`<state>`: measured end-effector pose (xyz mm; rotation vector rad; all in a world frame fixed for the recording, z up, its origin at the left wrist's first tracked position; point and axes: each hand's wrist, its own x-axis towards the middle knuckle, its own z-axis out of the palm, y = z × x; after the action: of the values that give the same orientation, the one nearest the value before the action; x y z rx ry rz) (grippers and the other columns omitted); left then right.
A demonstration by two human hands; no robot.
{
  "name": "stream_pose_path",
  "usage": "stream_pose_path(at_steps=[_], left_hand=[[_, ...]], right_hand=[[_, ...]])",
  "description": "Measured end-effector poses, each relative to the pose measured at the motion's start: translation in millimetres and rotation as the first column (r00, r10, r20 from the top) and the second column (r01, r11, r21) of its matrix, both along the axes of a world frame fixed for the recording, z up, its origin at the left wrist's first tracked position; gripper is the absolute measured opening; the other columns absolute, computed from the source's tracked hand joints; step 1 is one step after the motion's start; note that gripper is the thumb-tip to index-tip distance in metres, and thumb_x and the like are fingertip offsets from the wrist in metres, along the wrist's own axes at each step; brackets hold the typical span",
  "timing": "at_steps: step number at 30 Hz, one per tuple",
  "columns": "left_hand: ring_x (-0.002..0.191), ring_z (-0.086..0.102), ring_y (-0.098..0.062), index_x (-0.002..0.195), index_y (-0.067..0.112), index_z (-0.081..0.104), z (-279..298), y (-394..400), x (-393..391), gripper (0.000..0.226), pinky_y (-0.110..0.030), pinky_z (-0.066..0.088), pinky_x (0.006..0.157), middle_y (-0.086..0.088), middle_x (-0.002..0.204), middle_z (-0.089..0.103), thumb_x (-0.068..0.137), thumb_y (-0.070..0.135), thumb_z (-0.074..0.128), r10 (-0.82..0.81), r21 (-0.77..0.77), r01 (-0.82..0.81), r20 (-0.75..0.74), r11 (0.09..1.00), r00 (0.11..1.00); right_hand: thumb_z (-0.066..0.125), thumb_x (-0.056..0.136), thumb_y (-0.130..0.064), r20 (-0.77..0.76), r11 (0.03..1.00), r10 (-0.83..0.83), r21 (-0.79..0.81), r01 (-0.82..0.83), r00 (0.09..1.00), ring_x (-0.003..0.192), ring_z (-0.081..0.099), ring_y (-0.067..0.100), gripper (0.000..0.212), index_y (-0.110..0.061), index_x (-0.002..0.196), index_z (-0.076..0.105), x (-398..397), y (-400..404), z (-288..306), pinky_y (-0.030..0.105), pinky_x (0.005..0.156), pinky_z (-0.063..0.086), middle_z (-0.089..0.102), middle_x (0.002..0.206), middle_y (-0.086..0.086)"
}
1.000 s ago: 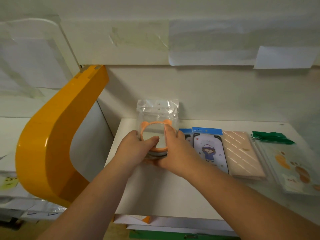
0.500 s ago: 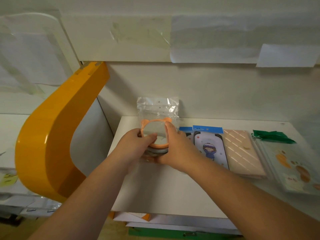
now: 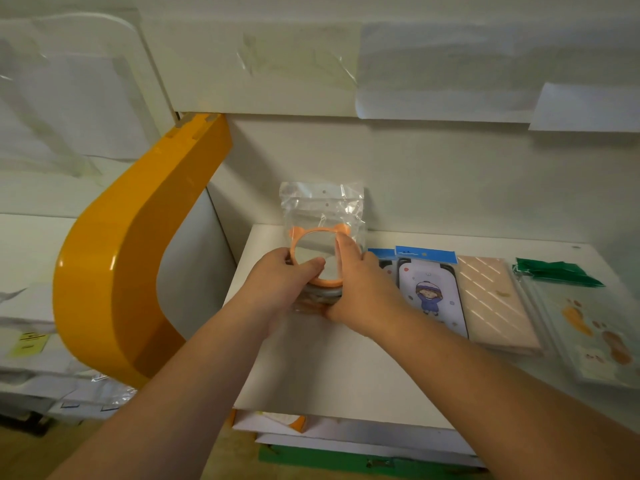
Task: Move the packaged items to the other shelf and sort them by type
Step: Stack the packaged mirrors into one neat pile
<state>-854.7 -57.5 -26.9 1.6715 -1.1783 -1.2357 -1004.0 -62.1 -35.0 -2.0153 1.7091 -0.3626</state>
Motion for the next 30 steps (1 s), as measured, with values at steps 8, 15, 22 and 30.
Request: stream_pose_path(at_steps=[8, 15, 22, 30], left_hand=[[0.085, 0.075, -0.019, 0.095, 0.020, 0.074, 4.2, -10.9, 1.8, 0.032, -0.043, 0.061, 0.085, -0.001, 0.092, 0.078, 0.078, 0.047, 0.071, -0.034, 0.037, 0.031, 0.079, 0.999, 0.996], [0.089, 0.074, -0.014, 0.099, 0.024, 0.070, 5.1, -9.3, 5.7, 0.035, -0.041, 0.058, 0.090, 0.009, 0.088, 0.079, 0.076, 0.051, 0.072, -0.020, 0.035, 0.017, 0.099, 0.999, 0.995], [0.102, 0.069, -0.020, 0.135, 0.025, 0.053, 8.8, -6.4, 6.7, 0.097, -0.044, 0.057, 0.093, 0.001, 0.117, 0.070, 0.051, 0.068, 0.073, 0.031, 0.062, -0.040, 0.140, 0.997, 0.990], [0.089, 0.072, -0.013, 0.114, 0.027, 0.061, 3.4, -4.1, 2.5, 0.045, -0.039, 0.060, 0.083, 0.005, 0.101, 0.073, 0.076, 0.046, 0.077, 0.007, 0.023, -0.010, 0.137, 1.000, 0.991]], right_hand=[[0.082, 0.072, -0.035, 0.067, 1.000, -0.017, 0.014, 0.016, 0.998, 0.097, 0.055, 0.026, 0.112, -0.045, 0.147, 0.000, -2.3, -3.2, -1.3, 0.040, 0.080, 0.055, 0.041, 0.123, 0.011], [0.086, 0.068, -0.036, 0.037, 0.997, 0.006, 0.071, -0.009, 0.999, 0.108, 0.054, 0.028, 0.124, -0.047, 0.149, -0.007, -6.6, -0.2, 4.1, 0.038, 0.084, 0.054, 0.027, 0.141, 0.012], [0.085, 0.061, -0.056, 0.007, 0.999, 0.027, 0.020, -0.027, 1.000, 0.127, 0.047, 0.031, 0.129, -0.047, 0.149, -0.009, -7.3, 1.0, 8.1, 0.047, 0.097, 0.050, 0.018, 0.151, 0.008], [0.076, 0.071, -0.061, -0.004, 1.000, 0.016, 0.025, -0.016, 1.000, 0.139, 0.035, 0.038, 0.121, -0.039, 0.153, -0.012, -8.4, 4.1, 6.3, 0.047, 0.107, 0.042, -0.004, 0.163, 0.009]])
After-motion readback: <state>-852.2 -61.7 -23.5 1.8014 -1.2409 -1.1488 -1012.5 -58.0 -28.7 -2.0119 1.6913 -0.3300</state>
